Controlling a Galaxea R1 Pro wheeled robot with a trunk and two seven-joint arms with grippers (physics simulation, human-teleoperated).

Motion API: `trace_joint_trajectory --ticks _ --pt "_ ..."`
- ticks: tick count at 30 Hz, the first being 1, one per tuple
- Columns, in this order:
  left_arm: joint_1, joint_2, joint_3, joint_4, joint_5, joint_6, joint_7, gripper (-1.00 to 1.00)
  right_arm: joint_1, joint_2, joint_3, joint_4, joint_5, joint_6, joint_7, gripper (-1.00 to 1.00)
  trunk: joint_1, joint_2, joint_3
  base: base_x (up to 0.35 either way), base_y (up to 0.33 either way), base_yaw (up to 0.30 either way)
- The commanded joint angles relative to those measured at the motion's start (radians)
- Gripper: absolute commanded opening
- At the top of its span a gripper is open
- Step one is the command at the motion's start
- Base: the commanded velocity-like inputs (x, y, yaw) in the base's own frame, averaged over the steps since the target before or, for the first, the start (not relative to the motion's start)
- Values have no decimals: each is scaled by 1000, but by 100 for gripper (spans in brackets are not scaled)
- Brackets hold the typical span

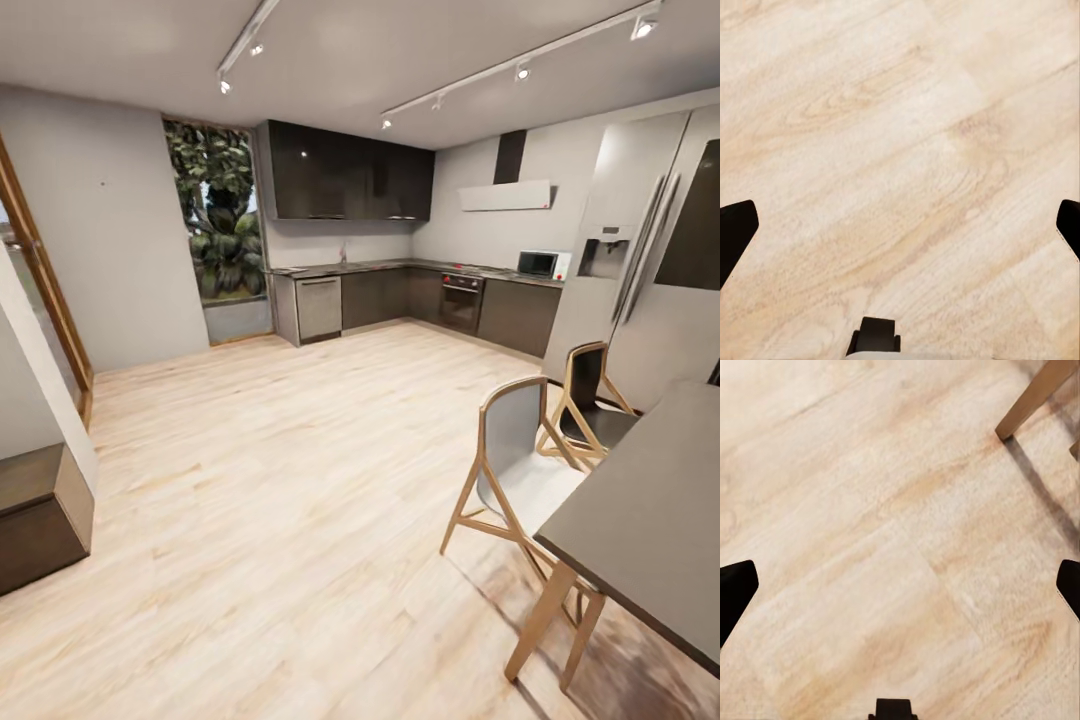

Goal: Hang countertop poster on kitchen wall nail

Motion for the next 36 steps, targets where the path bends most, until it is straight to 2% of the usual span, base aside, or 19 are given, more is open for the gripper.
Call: trace_joint_trajectory --ticks 1,16,29,36 --pt "0 -1 2 -1 0 -2 1 100 -1 -1 0 1 4 -3 0 100 1 0 -1 339 1 1" --pt "0 -1 5 -1 0 -5 1 100 -1 -2 2 0 5 -4 0 100 1 0 -1 339 72 8" --pt "0 -1 5 -1 0 -5 0 100 -1 -2 4 -1 5 -4 0 100 1 0 -1 339 51 253" --pt "0 -1 9 -1 0 -6 -1 100 -1 -2 4 -1 5 -4 -1 100 1 0 -1 339 2 90"
